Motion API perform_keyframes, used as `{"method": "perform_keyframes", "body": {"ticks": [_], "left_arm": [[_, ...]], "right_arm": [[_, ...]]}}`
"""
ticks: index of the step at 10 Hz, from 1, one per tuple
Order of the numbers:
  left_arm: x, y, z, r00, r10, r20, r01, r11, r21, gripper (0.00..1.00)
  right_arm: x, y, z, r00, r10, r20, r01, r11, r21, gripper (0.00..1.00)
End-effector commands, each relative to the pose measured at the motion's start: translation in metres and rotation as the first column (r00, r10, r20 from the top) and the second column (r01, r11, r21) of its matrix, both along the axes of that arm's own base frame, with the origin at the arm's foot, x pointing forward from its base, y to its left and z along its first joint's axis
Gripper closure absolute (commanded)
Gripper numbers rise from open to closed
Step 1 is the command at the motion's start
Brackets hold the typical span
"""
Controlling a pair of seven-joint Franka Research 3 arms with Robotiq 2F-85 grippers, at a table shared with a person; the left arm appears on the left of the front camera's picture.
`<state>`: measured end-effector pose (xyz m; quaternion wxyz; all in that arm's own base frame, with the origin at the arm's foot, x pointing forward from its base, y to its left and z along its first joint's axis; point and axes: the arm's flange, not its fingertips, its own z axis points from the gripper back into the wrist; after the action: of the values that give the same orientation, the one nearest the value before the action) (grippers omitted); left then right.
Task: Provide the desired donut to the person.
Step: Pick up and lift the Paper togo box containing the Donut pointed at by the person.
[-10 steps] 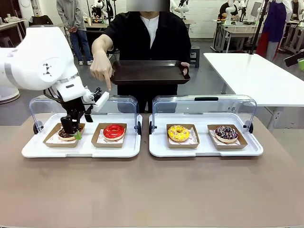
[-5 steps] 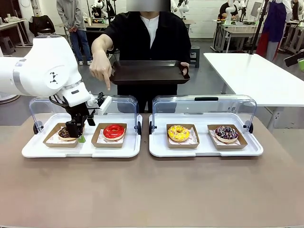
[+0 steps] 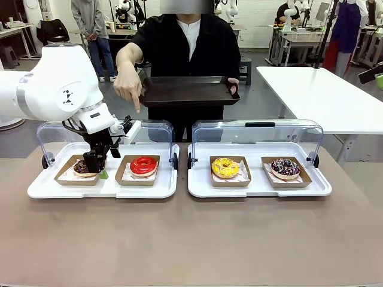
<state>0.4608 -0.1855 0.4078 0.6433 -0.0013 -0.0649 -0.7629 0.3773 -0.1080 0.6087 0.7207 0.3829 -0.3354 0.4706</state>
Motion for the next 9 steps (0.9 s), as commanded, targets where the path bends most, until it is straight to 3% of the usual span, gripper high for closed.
{"method": "perform_keyframes", "body": {"ticks": [1, 9], "left_arm": [[-0.002, 0.001, 0.002, 1.000, -0.010, 0.005, 0.009, 1.000, 0.003, 0.00], [0.037, -0.020, -0.049, 0.996, 0.080, -0.043, -0.076, 0.993, 0.086, 0.00]], "right_arm": [[0.000, 0.000, 0.001, 1.000, 0.008, 0.006, -0.008, 1.000, 0.012, 0.00], [0.000, 0.000, 0.001, 1.000, 0.008, 0.006, -0.008, 1.000, 0.012, 0.00]]}}
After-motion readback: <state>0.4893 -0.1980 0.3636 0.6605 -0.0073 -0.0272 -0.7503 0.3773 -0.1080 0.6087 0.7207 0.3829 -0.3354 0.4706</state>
